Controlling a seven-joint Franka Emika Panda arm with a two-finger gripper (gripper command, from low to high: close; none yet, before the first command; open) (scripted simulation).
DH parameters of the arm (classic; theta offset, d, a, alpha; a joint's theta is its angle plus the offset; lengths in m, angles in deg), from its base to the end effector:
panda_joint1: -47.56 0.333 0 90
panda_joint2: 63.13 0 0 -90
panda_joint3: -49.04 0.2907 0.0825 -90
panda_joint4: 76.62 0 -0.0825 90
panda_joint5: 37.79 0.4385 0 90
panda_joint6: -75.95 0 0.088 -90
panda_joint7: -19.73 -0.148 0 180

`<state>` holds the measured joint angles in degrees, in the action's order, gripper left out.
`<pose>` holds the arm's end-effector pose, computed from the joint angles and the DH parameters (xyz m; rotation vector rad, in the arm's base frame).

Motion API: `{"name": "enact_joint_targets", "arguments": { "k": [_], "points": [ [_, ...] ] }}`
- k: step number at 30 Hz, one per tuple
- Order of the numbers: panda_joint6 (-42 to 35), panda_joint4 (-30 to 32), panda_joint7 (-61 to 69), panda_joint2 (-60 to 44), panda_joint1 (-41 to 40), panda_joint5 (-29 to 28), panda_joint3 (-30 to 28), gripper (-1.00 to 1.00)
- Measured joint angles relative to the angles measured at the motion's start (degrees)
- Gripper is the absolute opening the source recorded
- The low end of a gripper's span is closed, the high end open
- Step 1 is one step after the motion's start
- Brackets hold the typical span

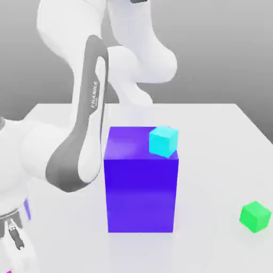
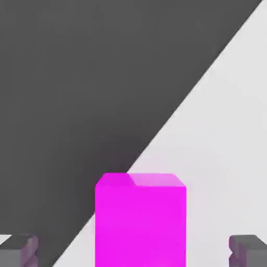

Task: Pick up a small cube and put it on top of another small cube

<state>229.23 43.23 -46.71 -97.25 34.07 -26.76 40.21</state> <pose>0.5371 -0.2352 0.0250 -2.0788 2.3550 -0.0013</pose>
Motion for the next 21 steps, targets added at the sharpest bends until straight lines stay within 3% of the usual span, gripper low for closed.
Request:
{"name": "enact_joint_targets", "arguments": {
  "k": [6, 11, 21],
  "points": [
    [0.7, -0.2, 0.2, -0.9, -0.2, 0.3, 0.2, -1.00],
    [-4.6, 1.7, -1.1, 6.3, 1.4, -1.7, -1.3, -1.00],
    [-4.3, 12.7, 2.4, 17.1, 15.1, -6.6, 10.6, -1.00]
  ]
}}
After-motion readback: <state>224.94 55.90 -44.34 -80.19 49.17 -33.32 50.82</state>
